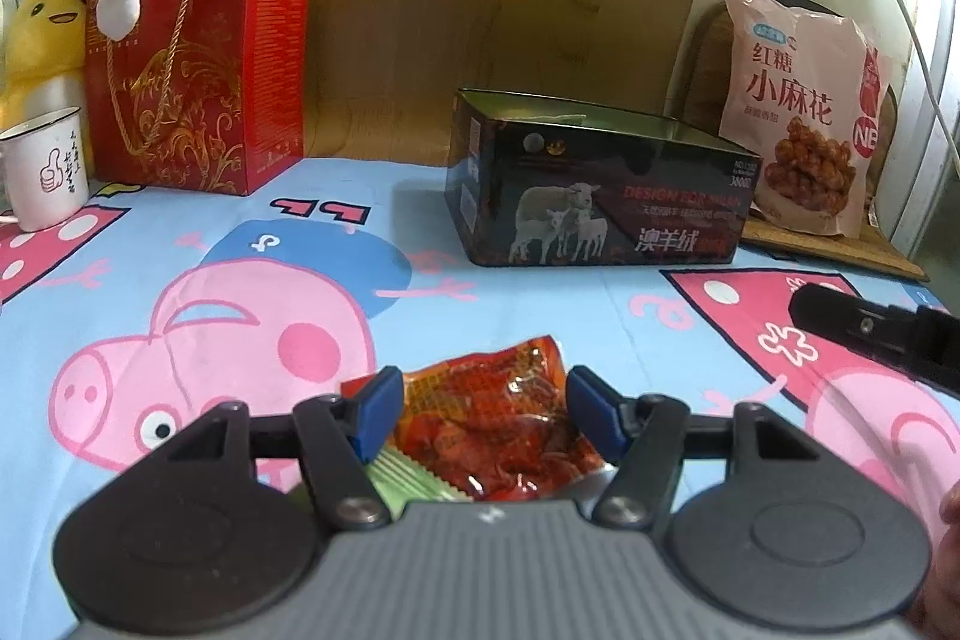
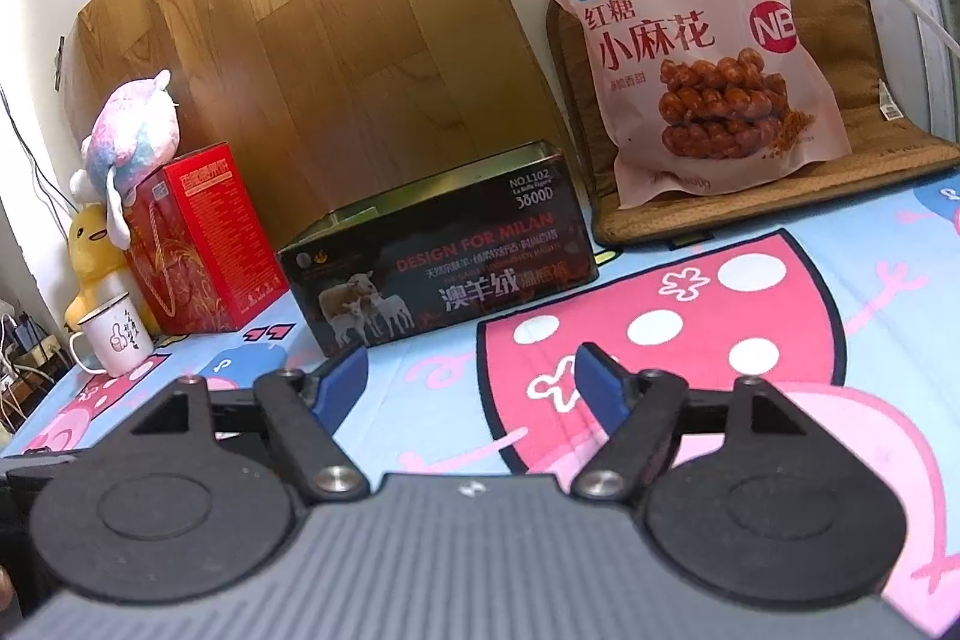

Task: Organize snacks

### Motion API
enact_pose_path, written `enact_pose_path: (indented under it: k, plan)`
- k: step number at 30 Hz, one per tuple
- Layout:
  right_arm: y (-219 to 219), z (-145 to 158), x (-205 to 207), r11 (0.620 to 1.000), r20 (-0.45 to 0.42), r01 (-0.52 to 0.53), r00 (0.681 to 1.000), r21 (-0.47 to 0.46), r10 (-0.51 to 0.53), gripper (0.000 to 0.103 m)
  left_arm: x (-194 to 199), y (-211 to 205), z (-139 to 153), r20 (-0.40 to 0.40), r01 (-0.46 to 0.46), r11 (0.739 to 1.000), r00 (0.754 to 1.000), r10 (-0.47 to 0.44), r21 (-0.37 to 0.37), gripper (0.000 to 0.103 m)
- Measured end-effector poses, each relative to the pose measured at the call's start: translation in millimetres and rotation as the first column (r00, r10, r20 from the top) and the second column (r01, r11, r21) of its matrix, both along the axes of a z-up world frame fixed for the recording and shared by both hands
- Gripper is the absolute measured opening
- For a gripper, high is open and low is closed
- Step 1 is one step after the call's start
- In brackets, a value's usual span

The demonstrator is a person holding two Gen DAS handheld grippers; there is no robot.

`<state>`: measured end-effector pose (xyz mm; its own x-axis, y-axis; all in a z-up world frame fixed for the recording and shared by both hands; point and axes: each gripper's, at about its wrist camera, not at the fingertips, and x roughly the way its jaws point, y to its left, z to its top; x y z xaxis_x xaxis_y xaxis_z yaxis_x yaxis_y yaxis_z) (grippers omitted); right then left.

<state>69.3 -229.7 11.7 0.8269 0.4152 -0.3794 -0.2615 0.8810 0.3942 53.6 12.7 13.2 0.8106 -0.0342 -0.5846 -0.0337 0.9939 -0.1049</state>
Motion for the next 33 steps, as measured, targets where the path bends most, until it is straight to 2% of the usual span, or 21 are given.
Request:
enact_pose_path:
  k: [5, 19, 33]
  plan:
    - [1.2, 0.4, -1.7, 1.0, 0.0, 0.005, 1.0, -0.001, -0.005, 0.078, -0.2, 0.4, 0.2, 0.002, -0.014, 1.0, 1.0, 0.014, 0.003, 0.067]
    - [0.5, 0.7, -2.4, 1.0, 0.014, -0.002, 1.0, 0.008, 0.002, 0.078, -0.8, 0.3, 0.1, 0.009, -0.013, 1.0, 1.0, 0.013, 0.007, 0.067]
    - [-2.5, 0.8, -3.0, 0.999, 0.027, 0.003, 1.0, 0.033, -0.004, 0.087, -2.3, -0.4, 0.7, 0.025, -0.017, 1.0, 1.0, 0.017, 0.02, 0.068]
